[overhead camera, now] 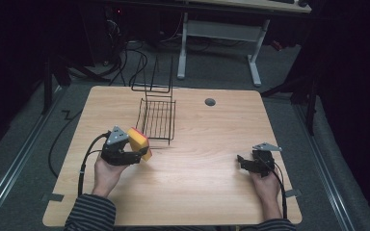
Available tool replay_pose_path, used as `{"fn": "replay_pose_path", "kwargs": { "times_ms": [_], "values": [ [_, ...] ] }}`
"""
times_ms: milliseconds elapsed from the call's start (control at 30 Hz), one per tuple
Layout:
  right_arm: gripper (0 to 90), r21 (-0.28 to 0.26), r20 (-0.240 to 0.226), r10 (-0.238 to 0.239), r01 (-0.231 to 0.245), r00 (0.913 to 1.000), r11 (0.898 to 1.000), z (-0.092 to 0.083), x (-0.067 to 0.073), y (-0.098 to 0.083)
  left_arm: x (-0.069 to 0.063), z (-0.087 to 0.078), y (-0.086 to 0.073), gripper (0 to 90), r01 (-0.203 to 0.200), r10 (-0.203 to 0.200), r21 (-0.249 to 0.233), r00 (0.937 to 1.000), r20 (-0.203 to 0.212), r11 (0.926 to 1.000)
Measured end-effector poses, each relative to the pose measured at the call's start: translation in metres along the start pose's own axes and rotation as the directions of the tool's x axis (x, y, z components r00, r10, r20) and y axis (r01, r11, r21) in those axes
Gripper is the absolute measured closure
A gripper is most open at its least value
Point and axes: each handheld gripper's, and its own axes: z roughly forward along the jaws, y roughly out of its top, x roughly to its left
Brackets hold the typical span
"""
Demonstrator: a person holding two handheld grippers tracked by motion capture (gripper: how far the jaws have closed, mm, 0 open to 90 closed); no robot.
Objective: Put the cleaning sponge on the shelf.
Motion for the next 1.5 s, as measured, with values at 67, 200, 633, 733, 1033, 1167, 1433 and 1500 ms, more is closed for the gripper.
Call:
{"fn": "replay_pose_path", "kwargs": {
  "times_ms": [67,200,633,733,1033,1167,1433,1500],
  "values": [
    [28.3,0.0,0.0,0.0,0.0,1.0,1.0,0.0,0.0,0.0,0.0,0.0,0.003,27.8,-0.008,0.008,0.0,0.9999,-0.009,1.0],
    [28.4,0.0,0.0,0.0,0.0,1.0,1.0,0.0,0.0,0.0,0.0,0.001,0.007,27.7,-0.005,0.005,-0.01,0.9998,-0.02,0.9999],
    [28.3,0.0,-0.001,0.0,0.0,1.0,1.0,0.0,0.0,0.0,0.001,0.014,0.031,27.8,-0.047,0.046,-0.039,0.9986,-0.025,0.9981],
    [28.3,0.0,-0.001,0.0,0.0,1.0,1.0,0.0,0.0,0.0,0.001,0.018,0.033,27.8,-0.046,0.045,-0.046,0.9988,-0.021,0.9979],
    [28.3,0.0,-0.001,0.002,-0.002,1.0,1.0,0.0,0.0,0.0,0.006,0.036,0.049,27.8,-0.068,0.066,-0.035,0.9969,-0.043,0.9971],
    [28.3,0.001,-0.001,0.002,-0.002,1.0,1.0,0.0,0.0,0.0,0.008,0.043,0.053,27.7,-0.073,0.072,-0.022,0.9961,-0.051,0.9971],
    [28.3,0.0,-0.003,0.006,-0.006,1.0,1.0,0.0,0.0,0.0,0.016,0.061,0.058,27.3,-0.066,0.066,0.0,0.9941,-0.087,0.9978],
    [28.3,0.0,-0.003,0.005,-0.005,1.0,1.0,0.0,0.0,0.0,0.017,0.066,0.058,27.4,-0.056,0.056,-0.004,0.9946,-0.088,0.9984]
  ]
}}
